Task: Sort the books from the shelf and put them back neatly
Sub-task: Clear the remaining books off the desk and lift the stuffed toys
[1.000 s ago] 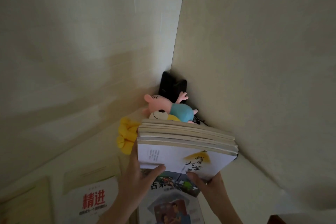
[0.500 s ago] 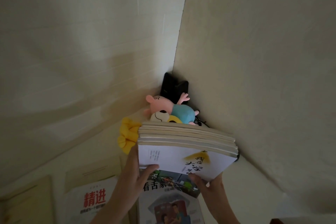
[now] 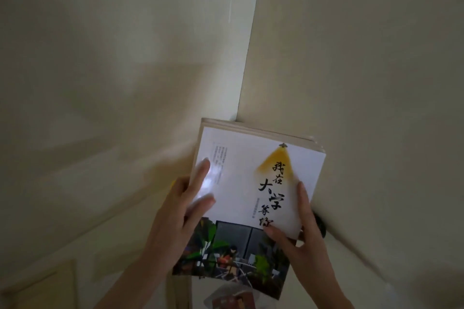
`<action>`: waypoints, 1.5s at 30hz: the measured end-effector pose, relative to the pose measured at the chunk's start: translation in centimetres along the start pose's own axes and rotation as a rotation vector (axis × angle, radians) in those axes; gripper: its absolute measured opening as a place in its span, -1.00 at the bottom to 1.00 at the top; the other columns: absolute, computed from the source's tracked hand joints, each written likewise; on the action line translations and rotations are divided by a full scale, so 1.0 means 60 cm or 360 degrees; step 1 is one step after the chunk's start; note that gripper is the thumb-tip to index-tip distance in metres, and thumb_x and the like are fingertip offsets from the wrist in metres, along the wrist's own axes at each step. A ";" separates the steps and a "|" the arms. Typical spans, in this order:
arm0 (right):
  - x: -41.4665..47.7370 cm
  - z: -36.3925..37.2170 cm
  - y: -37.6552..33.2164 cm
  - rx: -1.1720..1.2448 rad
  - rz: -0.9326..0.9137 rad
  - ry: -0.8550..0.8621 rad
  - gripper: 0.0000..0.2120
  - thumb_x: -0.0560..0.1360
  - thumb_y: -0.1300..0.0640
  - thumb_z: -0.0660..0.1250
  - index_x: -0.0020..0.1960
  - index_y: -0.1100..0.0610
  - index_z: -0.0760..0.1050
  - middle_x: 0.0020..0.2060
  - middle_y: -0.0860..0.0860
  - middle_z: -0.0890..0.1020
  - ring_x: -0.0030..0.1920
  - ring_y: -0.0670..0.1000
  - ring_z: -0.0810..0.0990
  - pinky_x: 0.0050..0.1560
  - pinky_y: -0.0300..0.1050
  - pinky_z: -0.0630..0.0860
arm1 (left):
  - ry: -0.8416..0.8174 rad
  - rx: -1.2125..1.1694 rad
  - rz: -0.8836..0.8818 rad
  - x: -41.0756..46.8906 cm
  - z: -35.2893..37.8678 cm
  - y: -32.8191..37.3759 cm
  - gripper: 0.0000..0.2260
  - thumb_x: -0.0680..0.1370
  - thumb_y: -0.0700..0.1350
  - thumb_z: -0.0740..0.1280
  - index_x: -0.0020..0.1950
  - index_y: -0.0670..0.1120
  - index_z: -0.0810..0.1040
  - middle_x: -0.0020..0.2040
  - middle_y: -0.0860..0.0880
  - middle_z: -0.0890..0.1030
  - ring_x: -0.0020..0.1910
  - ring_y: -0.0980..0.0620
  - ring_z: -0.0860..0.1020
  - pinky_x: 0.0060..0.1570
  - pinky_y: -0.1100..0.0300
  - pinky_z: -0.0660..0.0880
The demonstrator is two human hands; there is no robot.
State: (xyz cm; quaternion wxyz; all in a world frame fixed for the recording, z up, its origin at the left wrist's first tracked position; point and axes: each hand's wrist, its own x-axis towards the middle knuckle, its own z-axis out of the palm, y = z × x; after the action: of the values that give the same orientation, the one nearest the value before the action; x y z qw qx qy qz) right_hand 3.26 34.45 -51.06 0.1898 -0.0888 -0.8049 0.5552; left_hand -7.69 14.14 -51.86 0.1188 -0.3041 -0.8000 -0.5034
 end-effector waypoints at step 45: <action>-0.090 0.568 -1.201 0.0714 -0.2420 -0.1071 -0.12 0.38 0.29 0.49 0.37 0.16 -0.14 0.27 0.06 0.17 0.19 -0.12 0.40 0.07 -0.36 0.50 | 0.1845 0.1854 0.0671 -0.220 -1.121 0.625 -0.40 0.43 0.20 0.38 0.42 0.32 0.24 0.28 0.01 0.48 0.19 -0.02 0.49 0.10 -0.10 0.51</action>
State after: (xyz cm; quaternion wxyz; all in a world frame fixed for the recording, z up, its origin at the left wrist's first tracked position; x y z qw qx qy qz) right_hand -0.71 -23.27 4.05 0.2746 0.6832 -0.5304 0.4201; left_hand 17.64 -38.20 0.34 0.7392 -0.0310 -0.6706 -0.0546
